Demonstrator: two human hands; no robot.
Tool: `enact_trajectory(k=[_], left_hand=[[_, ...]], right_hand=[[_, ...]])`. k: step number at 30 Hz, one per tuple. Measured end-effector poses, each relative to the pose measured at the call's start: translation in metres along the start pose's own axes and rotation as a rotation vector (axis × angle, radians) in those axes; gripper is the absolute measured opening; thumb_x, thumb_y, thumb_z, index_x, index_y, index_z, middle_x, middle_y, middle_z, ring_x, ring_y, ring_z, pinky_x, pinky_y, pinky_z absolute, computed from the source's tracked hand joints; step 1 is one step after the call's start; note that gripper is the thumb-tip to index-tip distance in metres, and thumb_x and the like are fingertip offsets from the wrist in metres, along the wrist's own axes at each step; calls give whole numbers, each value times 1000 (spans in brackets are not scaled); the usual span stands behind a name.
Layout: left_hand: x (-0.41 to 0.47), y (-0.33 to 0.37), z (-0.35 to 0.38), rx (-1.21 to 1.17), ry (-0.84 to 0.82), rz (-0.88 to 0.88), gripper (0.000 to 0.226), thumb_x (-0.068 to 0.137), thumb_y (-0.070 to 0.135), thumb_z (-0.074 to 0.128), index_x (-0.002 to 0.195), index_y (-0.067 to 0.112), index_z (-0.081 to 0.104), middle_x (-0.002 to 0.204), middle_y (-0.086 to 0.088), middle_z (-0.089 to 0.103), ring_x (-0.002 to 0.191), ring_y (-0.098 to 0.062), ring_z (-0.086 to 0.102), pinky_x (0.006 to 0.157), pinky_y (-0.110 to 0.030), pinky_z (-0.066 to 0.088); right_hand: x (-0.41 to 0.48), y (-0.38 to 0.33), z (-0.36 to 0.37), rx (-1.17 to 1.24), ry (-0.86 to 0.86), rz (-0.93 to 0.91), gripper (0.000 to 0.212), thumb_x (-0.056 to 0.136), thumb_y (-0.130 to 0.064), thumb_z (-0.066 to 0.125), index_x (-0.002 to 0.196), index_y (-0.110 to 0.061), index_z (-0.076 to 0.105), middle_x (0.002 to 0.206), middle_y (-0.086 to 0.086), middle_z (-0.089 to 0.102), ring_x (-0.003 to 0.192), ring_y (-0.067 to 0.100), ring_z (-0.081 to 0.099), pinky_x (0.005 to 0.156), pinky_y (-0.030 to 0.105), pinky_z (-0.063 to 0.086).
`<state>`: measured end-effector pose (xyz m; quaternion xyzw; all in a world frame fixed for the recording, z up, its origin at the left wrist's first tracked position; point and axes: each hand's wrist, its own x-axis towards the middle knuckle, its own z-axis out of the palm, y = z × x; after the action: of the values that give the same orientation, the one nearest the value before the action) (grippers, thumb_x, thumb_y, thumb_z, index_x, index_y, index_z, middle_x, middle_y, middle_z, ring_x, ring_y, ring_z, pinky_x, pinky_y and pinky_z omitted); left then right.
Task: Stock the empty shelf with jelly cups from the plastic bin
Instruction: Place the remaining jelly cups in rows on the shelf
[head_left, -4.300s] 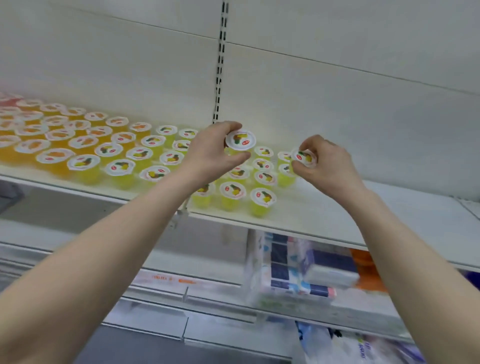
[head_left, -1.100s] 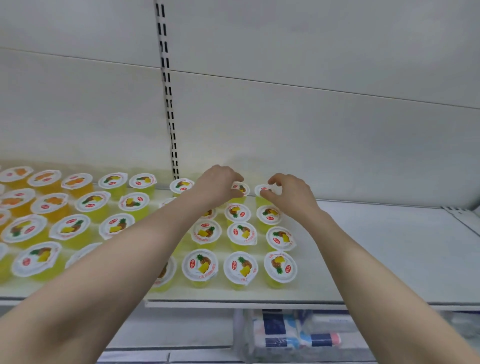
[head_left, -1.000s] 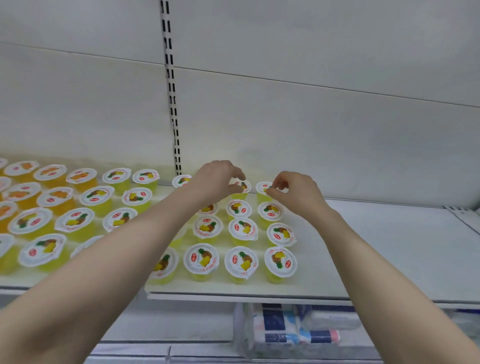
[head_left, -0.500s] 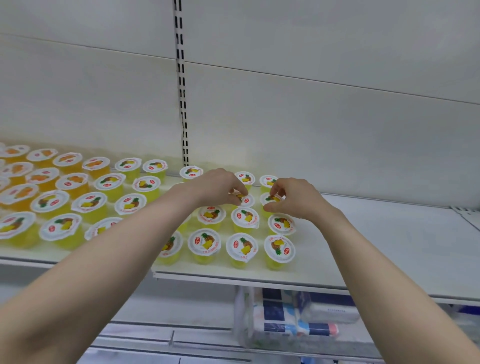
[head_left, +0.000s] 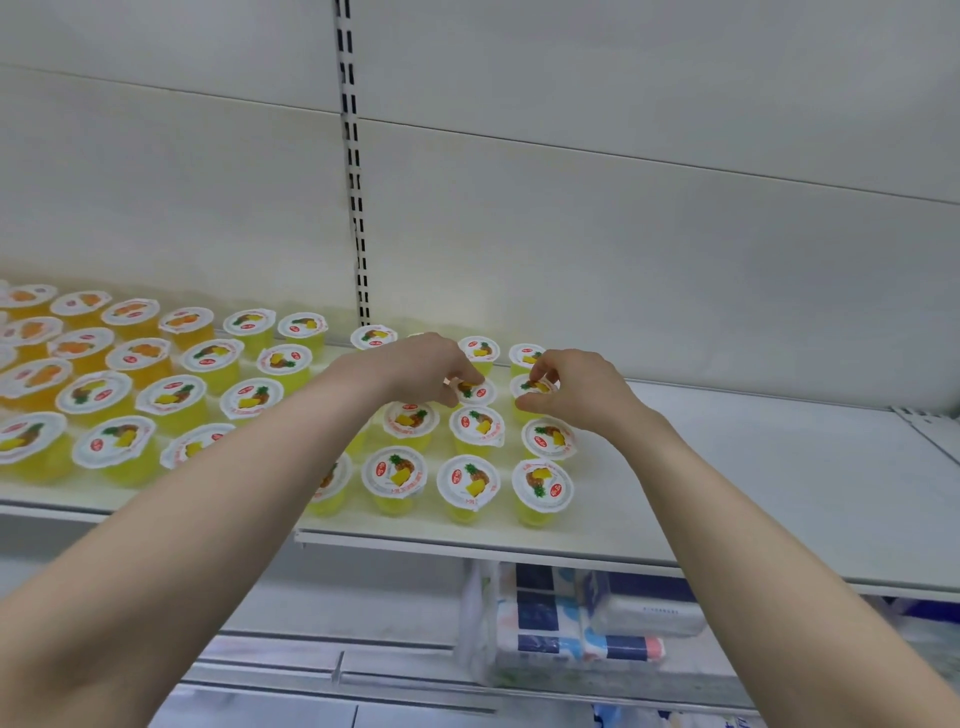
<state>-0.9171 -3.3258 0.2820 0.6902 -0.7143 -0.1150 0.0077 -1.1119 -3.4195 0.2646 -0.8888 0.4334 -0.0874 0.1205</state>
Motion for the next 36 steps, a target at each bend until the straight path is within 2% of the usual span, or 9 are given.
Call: enact_trajectory(k=[7,11,13,15,18,22,25,31,36], left_hand=[[5,-2,17,-44,147,-78,45,91,21,64,135,24,55,129,-1,61,119,-22,53,97,-33,42],[-1,0,21,-3,245,-89,49,91,26,64,138,23,52,138,0,54,125,-23,50,100,-35,39],[-10,4,21,-13,332,-84,45,93,30,62,136,23,54,138,0,54,124,-23,50,99,-34,38],[-22,11,24,-61,397,-82,38,93,36,60,130,26,59,131,2,58,118,-21,54,91,-31,39],[-35,29,29,-114,358,-103,37,89,46,62,123,31,63,123,5,61,111,-16,56,81,-27,37],[-41,50,32,-90,272,-153,42,86,50,63,122,28,64,120,5,62,110,-17,56,83,-28,41],[-43,56,34,-64,262,-188,43,85,50,64,123,30,63,122,4,60,111,-19,55,89,-33,45],[-44,58,30,-40,224,-200,40,87,44,63,125,29,62,125,4,61,114,-19,55,92,-33,46],[-46,54,31,-32,227,-162,40,89,46,61,124,28,63,126,5,61,114,-19,55,90,-32,45]], right_hand=[[1,2,4,-22,29,-10,38,78,-50,70,106,-25,65,106,-2,64,95,19,57,78,34,48],[-8,5,3,-2,45,-39,44,83,-51,66,117,-25,62,113,2,62,103,23,57,85,38,48],[-16,8,0,27,81,-70,44,85,-50,64,120,-24,60,114,3,61,104,24,57,85,37,47],[-26,10,-3,54,91,-96,37,86,-48,65,114,-24,61,110,1,60,100,22,57,81,34,44],[-40,7,-3,62,46,-110,34,82,-49,67,106,-25,62,105,-2,60,95,19,57,77,31,43],[-51,-1,0,41,-6,-79,37,76,-56,68,100,-29,59,99,-9,58,92,18,56,74,31,41],[-54,-2,-1,59,-26,-61,40,73,-54,72,100,-27,59,93,-8,57,90,18,56,71,30,39],[-55,-7,2,111,19,-86,36,76,-41,74,102,-21,59,92,-2,61,88,21,57,71,30,43],[-61,-4,5,120,59,-80,36,80,-45,71,105,-20,62,101,-3,61,95,20,56,76,31,43]])
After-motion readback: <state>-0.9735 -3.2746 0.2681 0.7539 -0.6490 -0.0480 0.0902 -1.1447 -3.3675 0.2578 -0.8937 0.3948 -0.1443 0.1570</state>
